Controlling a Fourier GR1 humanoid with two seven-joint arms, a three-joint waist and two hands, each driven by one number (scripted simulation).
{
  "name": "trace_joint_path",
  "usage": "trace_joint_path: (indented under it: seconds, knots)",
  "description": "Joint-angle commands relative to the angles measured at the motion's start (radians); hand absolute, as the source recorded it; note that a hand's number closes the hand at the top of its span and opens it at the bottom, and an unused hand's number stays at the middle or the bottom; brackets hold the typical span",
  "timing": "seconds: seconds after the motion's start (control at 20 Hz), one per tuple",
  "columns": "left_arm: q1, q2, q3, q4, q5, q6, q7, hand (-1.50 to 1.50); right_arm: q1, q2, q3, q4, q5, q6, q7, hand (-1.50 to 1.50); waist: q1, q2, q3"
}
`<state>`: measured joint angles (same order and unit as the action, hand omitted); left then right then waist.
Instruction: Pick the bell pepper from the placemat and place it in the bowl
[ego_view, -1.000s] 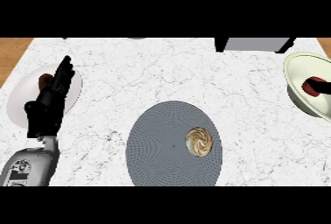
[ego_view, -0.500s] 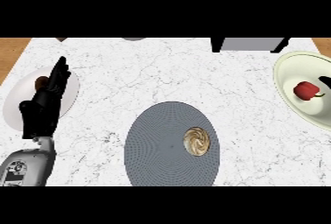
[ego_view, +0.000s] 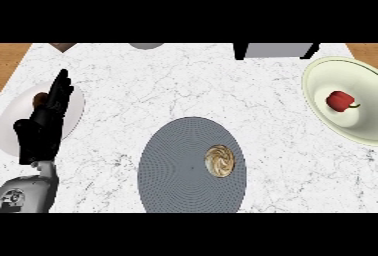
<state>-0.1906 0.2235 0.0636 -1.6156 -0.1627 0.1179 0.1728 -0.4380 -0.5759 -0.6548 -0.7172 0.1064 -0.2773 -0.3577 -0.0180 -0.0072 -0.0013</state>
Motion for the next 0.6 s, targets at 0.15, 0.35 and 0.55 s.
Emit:
trace_joint_path:
  seconds: [0.15,0.35,0.55]
  knots:
    - [0.048,-0.016,0.001,-0.018,-0.012,0.006,-0.040,0.00,0.305,0.086,-0.005,-0.408,-0.121,0.151,0.082,-1.50,-0.003,0.000,-0.001]
    - [-0.008,-0.015,0.011,-0.003,-0.002,-0.012,-0.002,0.00,0.441,0.163,-0.002,-0.567,-0.163,0.189,0.047,-1.50,0.006,0.005,0.001]
    - [0.023,-0.025,0.007,-0.042,-0.015,-0.018,0.009,0.00,0.518,0.205,0.016,-0.726,-0.160,0.177,0.126,-1.50,0.012,0.006,0.001]
